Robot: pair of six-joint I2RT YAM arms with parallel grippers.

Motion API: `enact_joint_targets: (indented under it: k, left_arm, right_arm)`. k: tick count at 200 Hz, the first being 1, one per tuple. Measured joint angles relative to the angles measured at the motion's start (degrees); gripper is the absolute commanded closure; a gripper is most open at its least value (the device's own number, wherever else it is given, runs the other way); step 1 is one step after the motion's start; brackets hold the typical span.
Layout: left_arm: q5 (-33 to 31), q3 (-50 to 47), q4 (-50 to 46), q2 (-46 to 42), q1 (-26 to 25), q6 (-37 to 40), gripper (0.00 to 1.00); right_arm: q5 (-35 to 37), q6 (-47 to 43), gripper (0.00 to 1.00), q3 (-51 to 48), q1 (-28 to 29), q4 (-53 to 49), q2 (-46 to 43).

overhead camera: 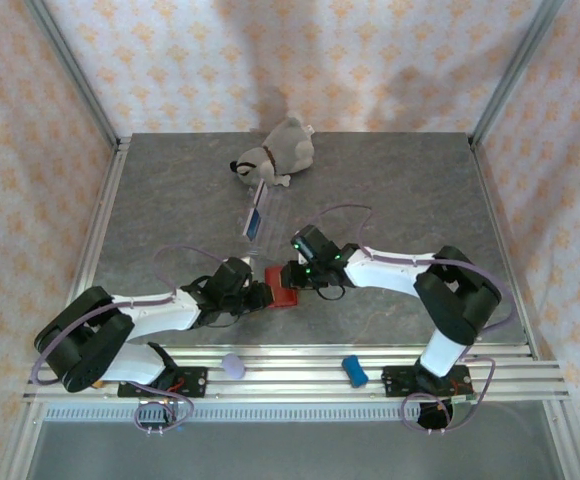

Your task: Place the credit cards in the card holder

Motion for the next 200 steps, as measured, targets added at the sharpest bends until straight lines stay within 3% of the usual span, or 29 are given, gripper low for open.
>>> enact_joint_targets:
  k: [40, 200]
  left_arm:
    - [0.17, 0.66, 0.55, 1.07, 0.00, 0.00, 0.72]
    - [0.20, 0.66, 0.74, 1.18, 0.00, 1.14, 0.75]
  right_arm:
    - [-1.07, 0.39, 0.76, 0.00, -0.04, 1.44, 0.22]
    - [-1.09, 0.90, 0.78, -0.48, -0.15, 5.29, 2.16]
